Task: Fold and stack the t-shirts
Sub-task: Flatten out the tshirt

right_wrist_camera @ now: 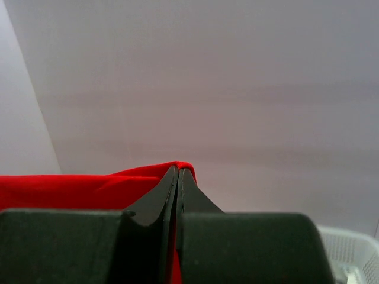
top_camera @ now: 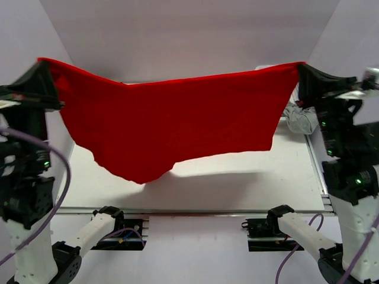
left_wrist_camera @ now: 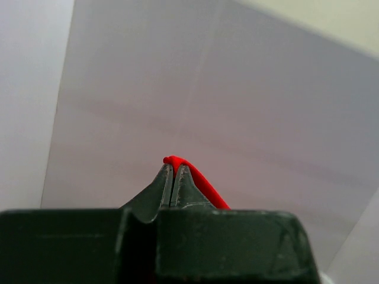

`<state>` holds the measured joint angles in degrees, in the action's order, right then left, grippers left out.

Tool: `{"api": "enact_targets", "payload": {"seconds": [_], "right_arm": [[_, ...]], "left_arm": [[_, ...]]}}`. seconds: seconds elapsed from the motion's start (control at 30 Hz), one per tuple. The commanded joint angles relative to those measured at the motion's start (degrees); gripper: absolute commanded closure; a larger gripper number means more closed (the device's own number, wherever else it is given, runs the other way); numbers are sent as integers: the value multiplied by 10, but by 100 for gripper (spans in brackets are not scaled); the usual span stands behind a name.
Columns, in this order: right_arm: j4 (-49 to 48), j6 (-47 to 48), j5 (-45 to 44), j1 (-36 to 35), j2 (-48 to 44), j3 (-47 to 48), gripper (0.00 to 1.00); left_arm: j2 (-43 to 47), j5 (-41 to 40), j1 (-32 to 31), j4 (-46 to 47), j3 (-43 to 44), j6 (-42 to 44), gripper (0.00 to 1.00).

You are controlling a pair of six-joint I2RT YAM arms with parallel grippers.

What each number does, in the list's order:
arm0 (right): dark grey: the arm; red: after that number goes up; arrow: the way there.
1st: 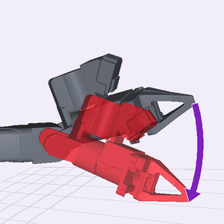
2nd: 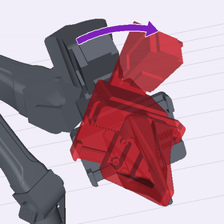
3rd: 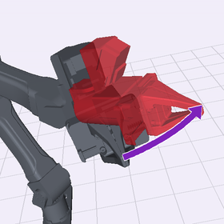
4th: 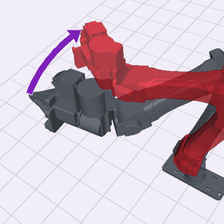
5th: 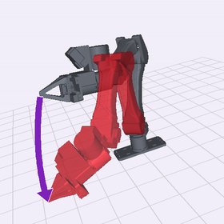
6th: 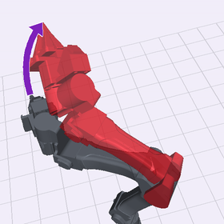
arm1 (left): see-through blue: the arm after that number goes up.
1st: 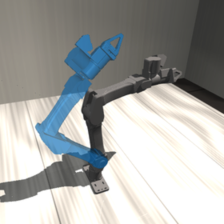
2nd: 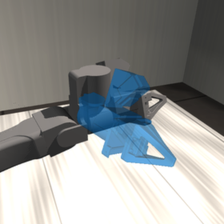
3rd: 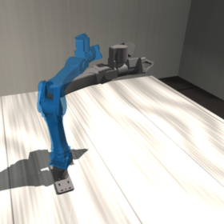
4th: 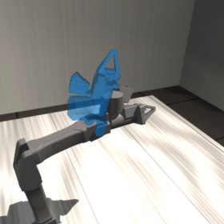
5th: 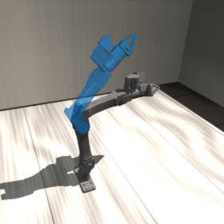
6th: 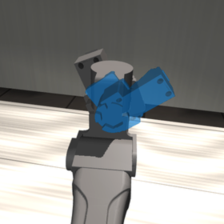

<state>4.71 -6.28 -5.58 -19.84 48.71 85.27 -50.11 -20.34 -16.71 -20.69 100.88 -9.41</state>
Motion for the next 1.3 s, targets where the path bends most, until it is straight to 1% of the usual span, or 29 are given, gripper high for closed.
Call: {"api": "enact_targets", "payload": {"seconds": [0.0,0.07,0.13,0.17,0.23,0.27,0.37,0.47,0.6,0.7,0.73,0.77,0.8,0.9,0.93,0.97,1.0,1.03,1.07,1.1,1.17,1.2,1.23,1.27], "right_arm": [[4,36,4,3,-21,67,100],[30,37,16,2,-26,95,100],[43,37,27,2,-35,104,100],[47,39,41,4,-44,111,100],[49,37,49,2,-55,116,100],[56,37,71,4,-65,131,100],[71,32,80,4,-71,155,100],[97,32,88,5,-78,181,100],[110,30,99,5,-89,183,100],[100,30,84,7,-95,165,100],[95,31,79,4,-104,127,100],[87,29,67,5,-107,108,100],[54,25,58,2,-111,47,100],[10,13,6,4,-117,-11,100],[-17,11,-29,1,-112,-66,100],[-25,1,-48,3,-110,-101,100],[-34,-5,-65,2,-107,-155,100],[-70,-9,-106,3,-100,-174,100],[-82,-16,-117,2,-95,-190,100],[-93,-24,-124,4,-86,-220,100],[-129,-29,-155,4,-64,-255,100],[-135,-45,-172,4,-45,-274,100],[-138,-51,-182,6,-22,-285,100],[-153,-57,-188,5,-12,-314,100]], "left_arm": [[-12,22,2,-16,80,50,100],[-18,28,7,-25,133,66,100],[-25,62,7,-33,160,79,100],[-25,92,7,-33,177,84,100],[-25,116,7,-38,192,91,100],[-19,138,7,-38,207,91,100],[-19,165,7,-45,246,91,100],[-13,171,7,-45,266,91,100],[-8,191,7,-51,255,85,100],[-8,206,7,-45,225,85,100],[-8,206,7,-45,214,85,100],[-8,206,7,-40,199,91,100],[-13,206,7,-33,163,91,100],[-21,206,7,2,109,104,100],[-38,201,7,10,76,112,100],[-46,193,7,26,59,112,100],[-54,186,7,34,23,117,100],[-63,174,7,46,2,117,100],[-81,158,2,75,-20,123,100],[-93,132,2,88,-60,123,100],[-122,116,2,107,-91,123,100],[-154,100,10,121,-117,109,100],[-169,87,10,129,-132,101,100],[-184,65,10,139,-166,92,100]]}}
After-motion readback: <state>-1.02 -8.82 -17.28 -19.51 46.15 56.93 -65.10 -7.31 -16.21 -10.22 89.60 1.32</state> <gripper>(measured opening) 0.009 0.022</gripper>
